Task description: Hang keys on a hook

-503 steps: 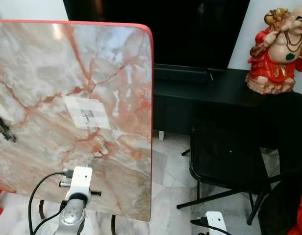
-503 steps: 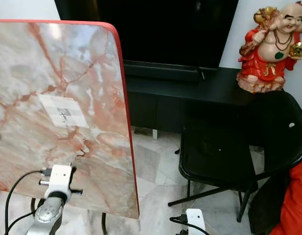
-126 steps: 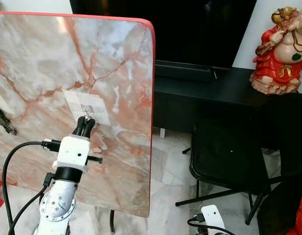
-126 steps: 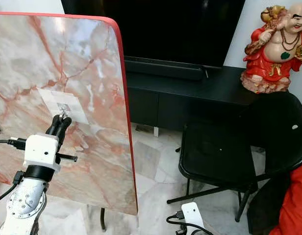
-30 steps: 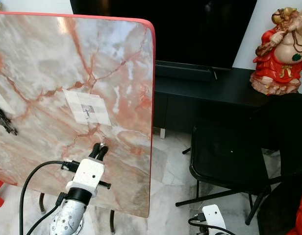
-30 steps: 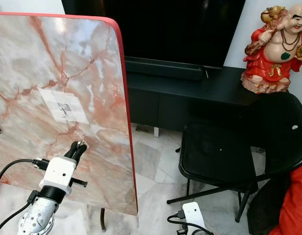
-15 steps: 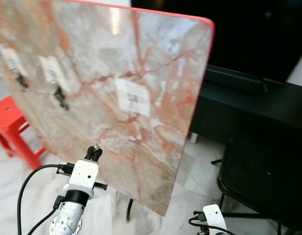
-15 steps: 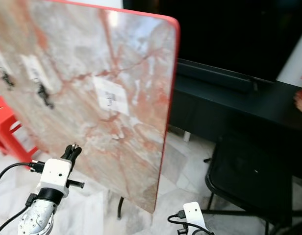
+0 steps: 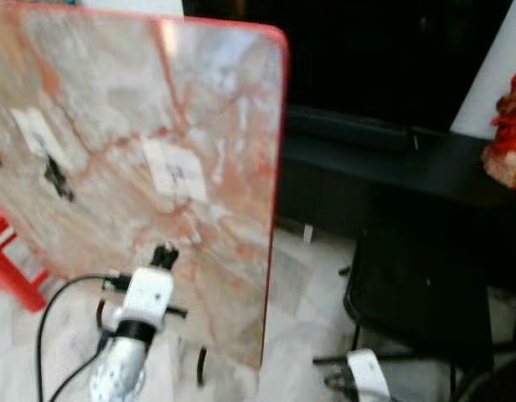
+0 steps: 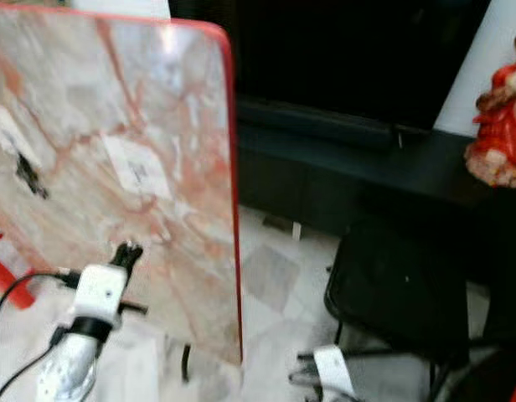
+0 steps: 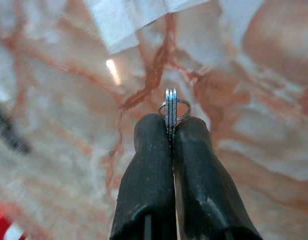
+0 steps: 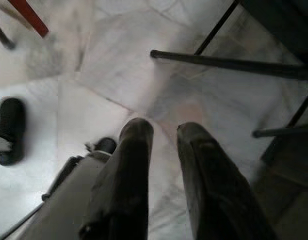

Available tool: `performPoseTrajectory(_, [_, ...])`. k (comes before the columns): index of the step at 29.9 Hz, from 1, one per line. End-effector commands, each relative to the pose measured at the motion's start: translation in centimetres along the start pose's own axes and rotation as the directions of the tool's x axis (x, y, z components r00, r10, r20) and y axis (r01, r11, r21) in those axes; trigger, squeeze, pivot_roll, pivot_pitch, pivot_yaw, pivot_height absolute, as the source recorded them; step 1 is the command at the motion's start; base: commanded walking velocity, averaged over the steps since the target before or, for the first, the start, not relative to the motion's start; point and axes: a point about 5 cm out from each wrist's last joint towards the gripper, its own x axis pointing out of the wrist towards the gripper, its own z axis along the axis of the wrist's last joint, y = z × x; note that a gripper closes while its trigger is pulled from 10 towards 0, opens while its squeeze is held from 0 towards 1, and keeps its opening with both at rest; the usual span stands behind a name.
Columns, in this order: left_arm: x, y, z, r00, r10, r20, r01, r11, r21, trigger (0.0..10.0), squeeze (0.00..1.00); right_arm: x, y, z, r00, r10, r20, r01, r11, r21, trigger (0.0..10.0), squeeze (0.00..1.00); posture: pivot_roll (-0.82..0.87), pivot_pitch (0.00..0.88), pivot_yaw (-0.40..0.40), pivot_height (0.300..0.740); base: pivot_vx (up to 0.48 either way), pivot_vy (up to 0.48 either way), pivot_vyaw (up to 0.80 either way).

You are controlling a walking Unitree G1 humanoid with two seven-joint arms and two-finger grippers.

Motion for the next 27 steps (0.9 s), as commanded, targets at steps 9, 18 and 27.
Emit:
performPoseTrajectory(9, [0.3, 0.8, -0.1, 0.999, 0.047, -0.002, -0.047, 0.999, 0.02, 10.0, 0.0, 0.1, 0.5, 1.0, 0.999, 0.014, 0.037, -0.015, 0.999, 0.029, 10.0, 0.0, 0.05, 0.004, -0.032, 0.74, 0.0, 0.0, 0.0])
performPoseTrajectory(18, [1.0, 1.6, 1.1, 0.985, 0.161, 0.066, -0.162, 0.987, 0.014, 10.0, 0.0, 0.1, 0.5, 1.0, 0.999, 0.016, 0.042, -0.017, 0.999, 0.032, 10.0, 0.0, 0.05, 0.007, -0.034, 0.74, 0.0, 0.0, 0.0])
performPoseTrajectory(27, [1.0, 1.8, 2.2, 0.97, 0.213, 0.12, -0.206, 0.976, -0.065, 10.0, 0.0, 0.1, 0.4, 1.1, 0.999, 0.011, 0.048, -0.013, 0.999, 0.031, 10.0, 0.0, 0.05, 0.016, -0.037, 0.74, 0.0, 0.0, 0.0])
